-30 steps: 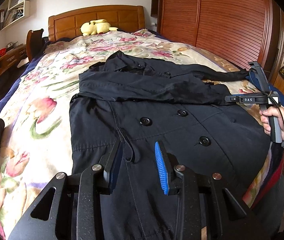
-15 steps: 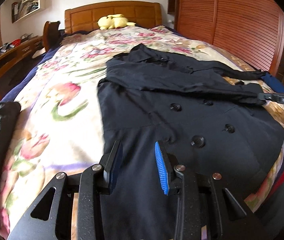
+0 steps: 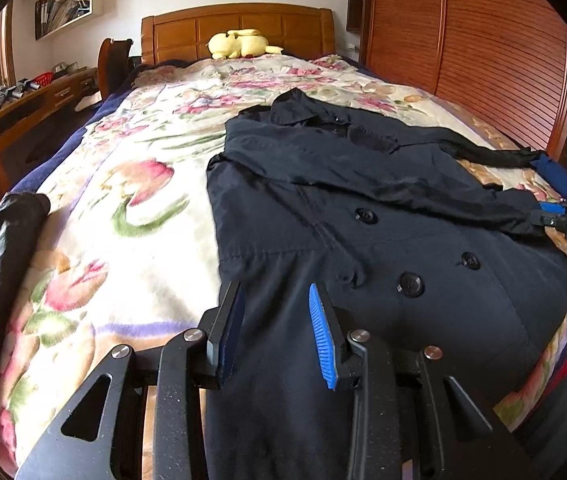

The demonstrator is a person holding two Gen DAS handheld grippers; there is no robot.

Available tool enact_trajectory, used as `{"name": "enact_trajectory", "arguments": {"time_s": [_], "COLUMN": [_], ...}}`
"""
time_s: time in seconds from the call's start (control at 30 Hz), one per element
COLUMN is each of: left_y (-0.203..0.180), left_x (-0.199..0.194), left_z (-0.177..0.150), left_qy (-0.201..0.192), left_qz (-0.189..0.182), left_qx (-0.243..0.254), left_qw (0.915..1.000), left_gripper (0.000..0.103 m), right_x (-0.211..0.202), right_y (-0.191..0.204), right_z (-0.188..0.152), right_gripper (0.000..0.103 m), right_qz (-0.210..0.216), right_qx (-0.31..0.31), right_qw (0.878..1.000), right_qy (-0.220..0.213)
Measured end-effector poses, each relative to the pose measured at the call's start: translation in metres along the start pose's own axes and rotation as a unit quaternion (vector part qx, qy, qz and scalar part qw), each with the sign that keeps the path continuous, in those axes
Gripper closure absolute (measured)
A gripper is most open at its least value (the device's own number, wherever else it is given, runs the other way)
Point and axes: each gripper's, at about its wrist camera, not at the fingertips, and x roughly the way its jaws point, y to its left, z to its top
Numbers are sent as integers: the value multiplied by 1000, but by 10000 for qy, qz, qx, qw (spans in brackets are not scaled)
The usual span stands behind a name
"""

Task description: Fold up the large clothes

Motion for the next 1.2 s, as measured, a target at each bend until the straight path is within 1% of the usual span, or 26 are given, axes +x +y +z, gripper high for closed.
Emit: {"name": "enact_trajectory", "arguments": {"time_s": [0.1,0.2,0.37,0.5,0.53,0.63,0.73,0.8,0.87,0.93,1.07,1.2], "left_y": [-8,-21,-40,-61,-68,-80,-91,-96,-103,-108,-109,-107], "left_x": [4,11,26,48,56,70,83,90,96,96,90,88], "left_z": [7,18,40,59,64,70,70,65,58,54,52,49], "left_qy": [-31,-99,-202,-200,-182,-155,-109,-49,49,48,-21,-11], "left_qz": [-134,-245,-457,-687,-749,-848,-934,-933,-894,-858,-987,-1067], "left_qx": [-2,96,192,262,302,401,485,519,684,776,764,709], "left_qw": [9999,9996,9986,9971,9966,9955,9944,9943,9936,9933,9922,9918], "left_gripper": [69,69,69,69,69,69,69,69,69,69,69,69], "right_x": [4,6,-4,-14,-15,-12,-1,10,21,30,49,62], "right_y": [2,-3,-30,-65,-75,-104,-132,-149,-171,-192,-222,-244], "right_z": [-5,-9,-4,6,9,20,30,37,45,49,57,62], "right_gripper": [56,56,56,39,37,35,35,34,34,34,34,34], "right_qz": [-9,33,-111,-212,-263,-794,-1116,-1269,-1278,-1425,-1630,-1702], "right_qx": [19,127,355,642,703,675,679,806,1148,1465,1949,2454], "right_qw": [10000,9999,9993,9974,9969,9944,9914,9886,9851,9789,9672,9544], "right_qy": [21,29,-99,-254,-254,-182,-44,40,77,49,36,-29]}}
